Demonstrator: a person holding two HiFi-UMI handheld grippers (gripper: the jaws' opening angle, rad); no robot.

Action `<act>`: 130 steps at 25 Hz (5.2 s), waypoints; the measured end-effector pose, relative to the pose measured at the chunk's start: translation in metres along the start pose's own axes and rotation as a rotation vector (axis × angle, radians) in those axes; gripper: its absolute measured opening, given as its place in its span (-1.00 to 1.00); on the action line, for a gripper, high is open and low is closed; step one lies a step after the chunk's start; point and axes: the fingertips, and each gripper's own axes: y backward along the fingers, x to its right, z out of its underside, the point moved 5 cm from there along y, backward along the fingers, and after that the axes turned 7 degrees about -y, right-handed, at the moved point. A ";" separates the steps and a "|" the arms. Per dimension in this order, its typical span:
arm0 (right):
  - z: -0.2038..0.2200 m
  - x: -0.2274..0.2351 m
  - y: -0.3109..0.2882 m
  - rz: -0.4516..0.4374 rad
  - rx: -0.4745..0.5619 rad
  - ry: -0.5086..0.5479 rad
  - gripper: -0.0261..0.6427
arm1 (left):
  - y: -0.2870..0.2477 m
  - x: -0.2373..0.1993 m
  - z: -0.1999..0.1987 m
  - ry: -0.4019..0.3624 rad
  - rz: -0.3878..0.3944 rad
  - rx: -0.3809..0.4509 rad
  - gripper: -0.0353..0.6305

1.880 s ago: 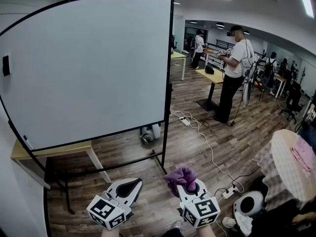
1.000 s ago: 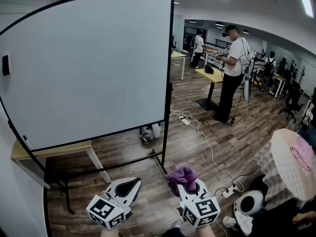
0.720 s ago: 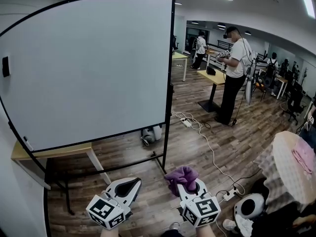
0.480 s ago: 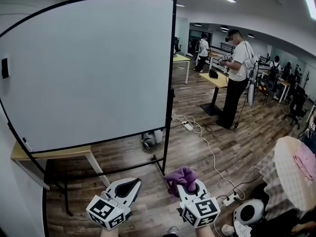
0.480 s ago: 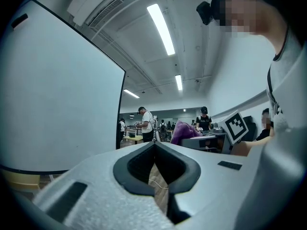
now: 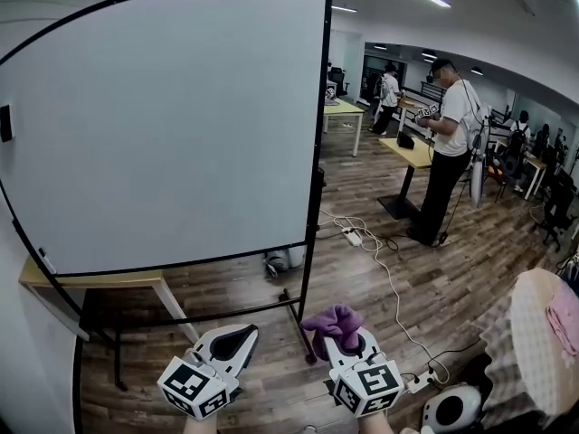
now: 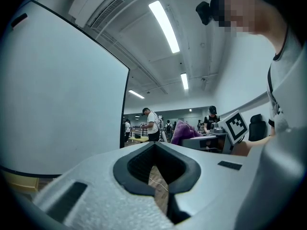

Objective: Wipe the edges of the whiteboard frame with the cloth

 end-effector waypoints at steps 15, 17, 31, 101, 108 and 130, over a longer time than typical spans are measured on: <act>-0.011 0.061 -0.021 -0.078 -0.005 0.010 -0.72 | -0.060 0.009 -0.001 -0.015 -0.076 0.008 -0.84; -0.011 0.068 -0.021 -0.088 -0.006 0.012 -0.72 | -0.066 0.012 -0.001 -0.018 -0.085 0.010 -0.84; -0.011 0.079 -0.039 -0.133 -0.021 -0.002 -0.72 | -0.082 0.008 0.004 -0.023 -0.124 -0.025 -0.84; -0.123 0.067 -0.221 0.171 0.129 0.091 -0.72 | -0.170 -0.181 -0.007 0.003 0.210 0.009 -0.84; -0.152 0.086 -0.239 0.180 0.147 0.098 -0.72 | -0.183 -0.190 -0.015 -0.003 0.204 0.026 -0.84; -0.284 0.137 -0.299 0.128 0.256 0.167 -0.72 | -0.240 -0.215 -0.027 -0.007 0.185 0.058 -0.84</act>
